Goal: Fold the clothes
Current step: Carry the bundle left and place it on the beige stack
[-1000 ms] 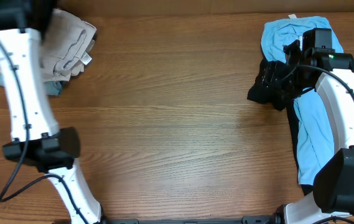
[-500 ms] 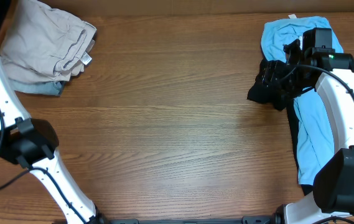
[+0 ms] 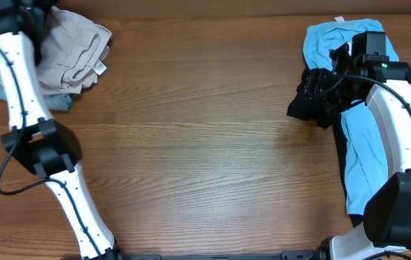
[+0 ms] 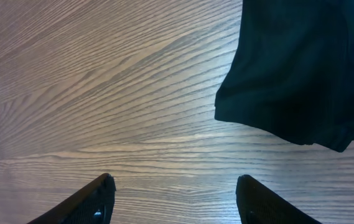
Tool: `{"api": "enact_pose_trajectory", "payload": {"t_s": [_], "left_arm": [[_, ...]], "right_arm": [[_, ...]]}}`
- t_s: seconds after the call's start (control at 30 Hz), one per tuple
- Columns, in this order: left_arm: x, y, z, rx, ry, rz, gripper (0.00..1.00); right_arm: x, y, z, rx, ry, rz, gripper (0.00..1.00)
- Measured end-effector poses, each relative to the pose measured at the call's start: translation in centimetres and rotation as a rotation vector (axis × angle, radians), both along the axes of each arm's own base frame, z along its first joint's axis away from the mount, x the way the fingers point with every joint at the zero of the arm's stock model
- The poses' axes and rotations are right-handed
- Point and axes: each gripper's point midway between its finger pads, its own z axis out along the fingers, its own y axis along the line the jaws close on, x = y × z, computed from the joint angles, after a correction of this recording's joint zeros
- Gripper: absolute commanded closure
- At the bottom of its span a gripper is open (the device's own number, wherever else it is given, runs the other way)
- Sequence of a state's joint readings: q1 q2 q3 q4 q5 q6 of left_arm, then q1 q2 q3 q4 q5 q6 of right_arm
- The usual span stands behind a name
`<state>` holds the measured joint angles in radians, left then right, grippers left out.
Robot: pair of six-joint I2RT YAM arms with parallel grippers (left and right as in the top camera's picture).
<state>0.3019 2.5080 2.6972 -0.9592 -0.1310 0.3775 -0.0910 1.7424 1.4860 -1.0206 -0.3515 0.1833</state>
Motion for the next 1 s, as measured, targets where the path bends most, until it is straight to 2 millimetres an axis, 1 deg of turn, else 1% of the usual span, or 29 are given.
{"api": "enact_pose_trajectory", "payload": {"t_s": [0.03, 0.07, 0.13, 0.27, 0.33, 0.4, 0.47, 0.5, 0.63, 0.87, 0.93, 1.0], "left_arm": [[0.0, -1.3, -0.5, -0.013, 0.023, -0.014, 0.37], [-0.2, -2.5, -1.0, -0.024, 0.051, -0.028, 0.01], [-0.5, -4.8, -1.7, -0.038, 0.095, -0.06, 0.0], [-0.5, -8.5, -2.5, -0.06, 0.137, -0.102, 0.0], [-0.6, -9.4, -2.6, -0.072, 0.145, -0.096, 0.0], [-1.2, -9.7, -2.7, -0.086, 0.163, -0.08, 0.0], [-1.6, -9.4, -2.3, -0.089, 0.166, -0.06, 0.0], [-1.6, -9.0, -1.9, -0.085, 0.153, -0.043, 0.0], [-0.6, -6.8, 0.3, -0.053, 0.061, 0.005, 0.0], [1.6, -1.0, 3.4, -0.054, -0.149, 0.049, 0.0], [2.2, 0.3, 3.4, -0.073, -0.192, 0.039, 0.0], [2.7, 1.5, 2.2, -0.096, -0.203, 0.031, 0.0]], "right_arm": [[0.0, 0.0, 0.0, 0.0, 0.0, -0.001, 0.34], [0.0, 0.0, 0.0, -0.001, -0.002, 0.0, 0.34], [0.0, 0.0, 0.0, 0.0, 0.0, -0.001, 0.27], [0.1, -0.1, 0.0, -0.004, -0.001, -0.003, 0.21], [0.0, -0.2, -0.1, -0.011, 0.0, -0.003, 0.2], [0.0, -0.2, -0.1, -0.014, 0.0, -0.005, 0.2], [0.0, -0.3, -0.1, -0.016, 0.0, -0.006, 0.2], [0.0, -0.3, -0.1, -0.017, 0.001, -0.006, 0.2], [0.0, -0.3, -0.1, -0.018, 0.002, -0.006, 0.2], [0.0, -0.3, -0.1, -0.018, 0.004, -0.006, 0.19], [0.0, -0.3, -0.1, -0.018, 0.003, -0.006, 0.19], [0.0, -0.3, -0.1, -0.018, 0.001, -0.006, 0.19]]}}
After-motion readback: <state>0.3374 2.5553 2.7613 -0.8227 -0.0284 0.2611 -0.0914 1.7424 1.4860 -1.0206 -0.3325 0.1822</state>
